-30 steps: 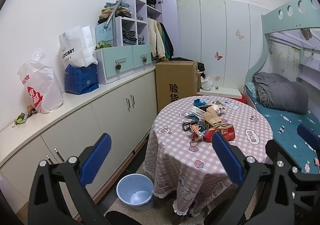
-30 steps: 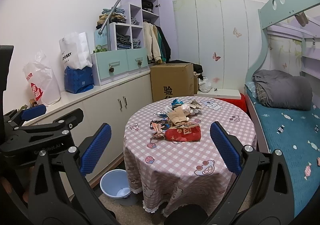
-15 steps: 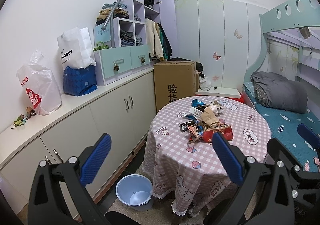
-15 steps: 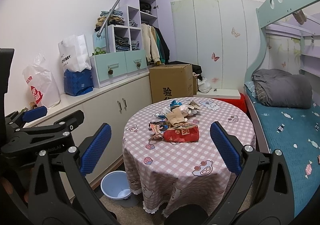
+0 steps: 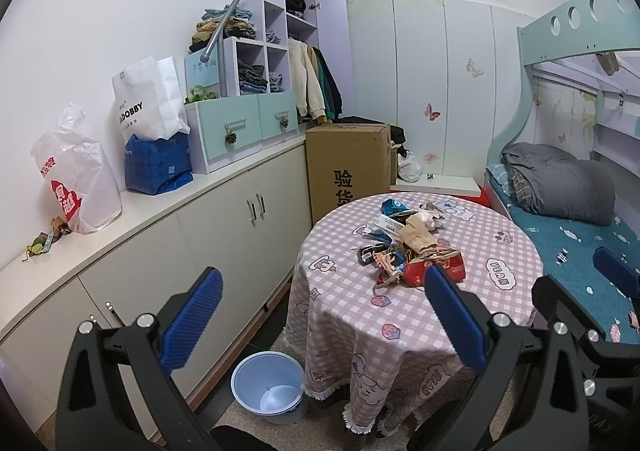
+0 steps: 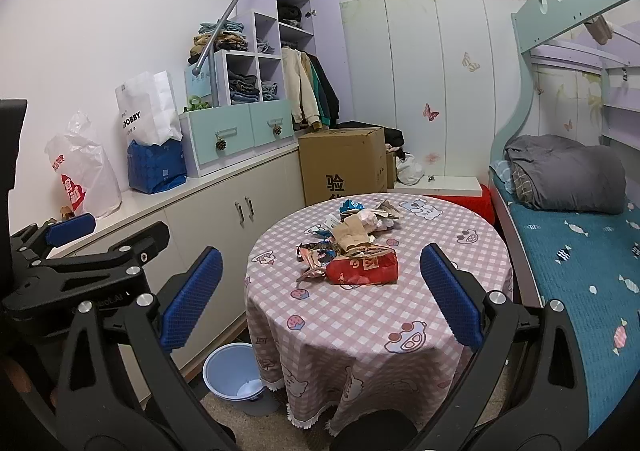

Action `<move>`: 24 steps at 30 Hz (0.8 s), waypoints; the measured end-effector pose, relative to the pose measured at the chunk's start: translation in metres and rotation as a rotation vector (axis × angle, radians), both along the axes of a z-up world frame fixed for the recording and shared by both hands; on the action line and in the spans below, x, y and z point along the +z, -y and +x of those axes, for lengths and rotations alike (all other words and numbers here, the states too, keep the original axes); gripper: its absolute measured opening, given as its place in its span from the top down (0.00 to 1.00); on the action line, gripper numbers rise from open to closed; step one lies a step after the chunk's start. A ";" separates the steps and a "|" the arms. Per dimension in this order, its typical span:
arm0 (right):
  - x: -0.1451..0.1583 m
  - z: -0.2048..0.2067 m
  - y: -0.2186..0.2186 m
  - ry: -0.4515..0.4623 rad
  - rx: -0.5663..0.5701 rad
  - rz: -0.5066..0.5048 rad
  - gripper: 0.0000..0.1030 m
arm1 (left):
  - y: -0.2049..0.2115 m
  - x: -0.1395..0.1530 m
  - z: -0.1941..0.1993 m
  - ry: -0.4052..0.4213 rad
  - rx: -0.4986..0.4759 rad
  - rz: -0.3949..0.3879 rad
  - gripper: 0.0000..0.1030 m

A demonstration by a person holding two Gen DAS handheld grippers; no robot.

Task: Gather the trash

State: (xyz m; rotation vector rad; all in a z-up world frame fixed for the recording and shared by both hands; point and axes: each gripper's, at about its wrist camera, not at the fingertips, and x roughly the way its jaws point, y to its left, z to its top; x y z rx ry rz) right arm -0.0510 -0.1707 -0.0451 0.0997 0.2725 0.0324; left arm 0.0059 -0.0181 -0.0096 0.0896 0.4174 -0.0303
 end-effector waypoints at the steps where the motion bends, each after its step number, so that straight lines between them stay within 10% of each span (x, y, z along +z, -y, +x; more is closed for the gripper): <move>1: 0.000 0.000 0.000 0.001 0.000 -0.001 0.06 | 0.000 0.000 0.000 0.000 0.000 0.000 0.04; 24: -0.030 0.016 0.048 0.019 0.009 0.106 0.06 | 0.041 -0.026 0.027 0.008 -0.026 -0.006 0.04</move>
